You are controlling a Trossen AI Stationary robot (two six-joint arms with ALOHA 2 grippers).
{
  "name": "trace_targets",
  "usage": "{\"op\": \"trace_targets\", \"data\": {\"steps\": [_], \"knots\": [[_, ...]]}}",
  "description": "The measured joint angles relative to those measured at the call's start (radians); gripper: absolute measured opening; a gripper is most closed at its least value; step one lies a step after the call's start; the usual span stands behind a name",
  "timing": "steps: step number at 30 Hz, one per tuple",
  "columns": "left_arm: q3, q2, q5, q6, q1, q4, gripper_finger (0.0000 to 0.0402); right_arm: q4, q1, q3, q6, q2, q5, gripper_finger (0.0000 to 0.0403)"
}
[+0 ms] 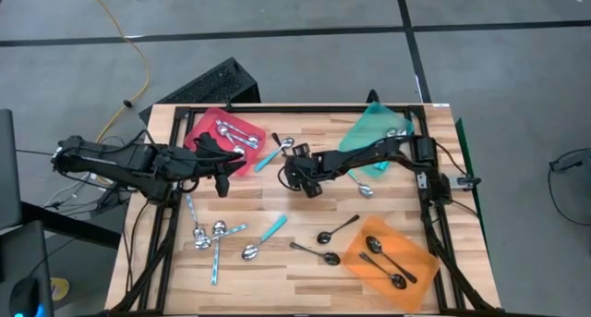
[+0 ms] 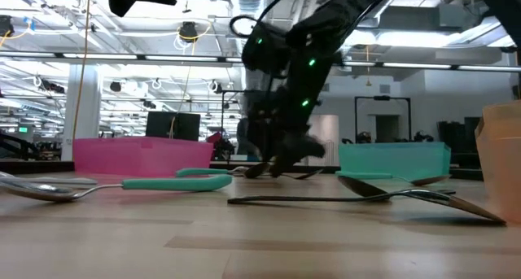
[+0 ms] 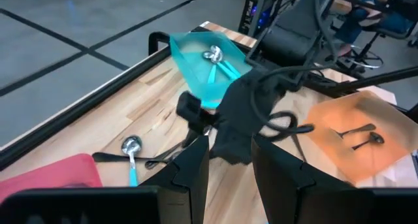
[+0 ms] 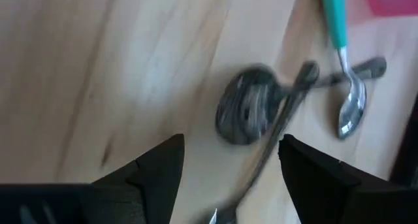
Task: Sort silverware by color (type)
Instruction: Put the black spoon into the orange bin
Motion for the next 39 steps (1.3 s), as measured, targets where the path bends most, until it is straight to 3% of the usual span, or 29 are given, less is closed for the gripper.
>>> {"op": "trace_targets", "data": {"steps": [9,22,31,39], "knots": [[0.0,0.0,-0.035,0.001,-0.003,0.0,0.01,0.053,-0.015,-0.001,-0.003,0.005,0.012,0.0252],[0.0,0.0,-0.055,0.004,-0.003,0.0,0.01,0.06,-0.031,-0.001,0.005,0.005,-0.013,0.0165],[0.0,0.0,-0.057,0.005,-0.003,-0.001,0.01,0.056,-0.03,-0.001,0.005,0.005,-0.041,0.008],[0.0,0.0,-0.057,0.0,-0.003,0.0,0.01,0.017,-0.03,0.0,0.09,0.003,-0.027,0.0026]]}}
